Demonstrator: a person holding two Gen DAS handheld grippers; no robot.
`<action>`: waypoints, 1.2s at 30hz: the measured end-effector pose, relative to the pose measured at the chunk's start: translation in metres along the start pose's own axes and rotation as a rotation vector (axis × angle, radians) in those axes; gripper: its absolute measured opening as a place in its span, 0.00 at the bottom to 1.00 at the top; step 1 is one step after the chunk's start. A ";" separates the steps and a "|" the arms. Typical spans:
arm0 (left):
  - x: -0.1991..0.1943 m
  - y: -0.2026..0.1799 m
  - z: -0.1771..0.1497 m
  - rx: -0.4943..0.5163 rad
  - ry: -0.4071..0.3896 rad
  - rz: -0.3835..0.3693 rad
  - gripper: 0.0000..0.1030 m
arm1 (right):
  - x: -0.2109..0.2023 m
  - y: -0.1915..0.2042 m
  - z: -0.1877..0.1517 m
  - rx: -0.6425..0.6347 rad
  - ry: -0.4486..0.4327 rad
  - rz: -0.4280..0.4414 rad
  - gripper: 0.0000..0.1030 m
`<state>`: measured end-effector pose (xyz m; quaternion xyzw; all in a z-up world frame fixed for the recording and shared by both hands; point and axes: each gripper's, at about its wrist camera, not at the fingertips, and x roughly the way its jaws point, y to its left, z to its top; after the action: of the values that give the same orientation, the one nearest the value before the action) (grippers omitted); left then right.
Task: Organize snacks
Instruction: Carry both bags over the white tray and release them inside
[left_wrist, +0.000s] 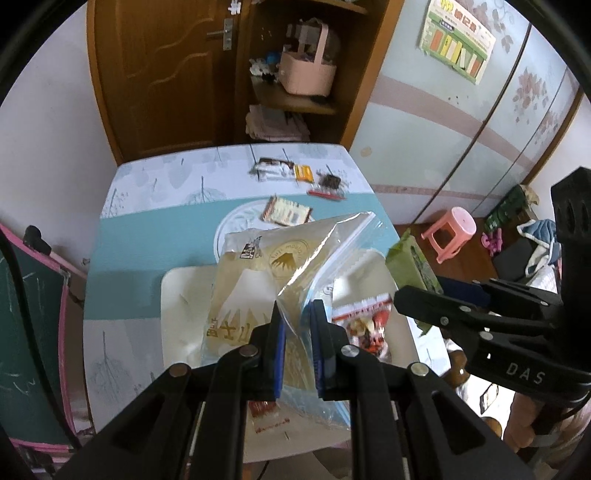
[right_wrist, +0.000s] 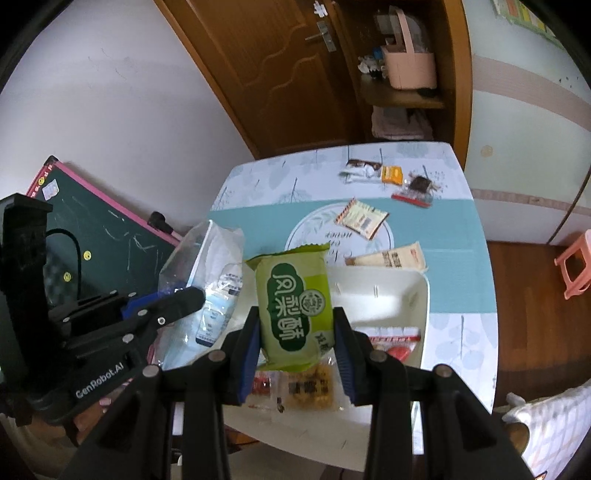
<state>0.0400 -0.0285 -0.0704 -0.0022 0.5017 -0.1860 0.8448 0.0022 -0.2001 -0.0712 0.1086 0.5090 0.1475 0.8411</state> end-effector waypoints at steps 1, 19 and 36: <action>0.001 -0.001 -0.003 0.001 0.007 -0.001 0.10 | 0.001 0.000 -0.002 0.000 0.005 -0.003 0.36; 0.038 0.003 -0.025 -0.004 0.153 0.029 0.12 | 0.032 -0.013 -0.021 0.043 0.121 -0.066 0.38; 0.037 0.016 -0.020 -0.077 0.131 0.050 0.77 | 0.036 -0.012 -0.021 0.043 0.133 -0.079 0.47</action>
<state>0.0443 -0.0216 -0.1145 -0.0099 0.5625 -0.1452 0.8139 0.0009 -0.1972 -0.1144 0.0964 0.5708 0.1099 0.8079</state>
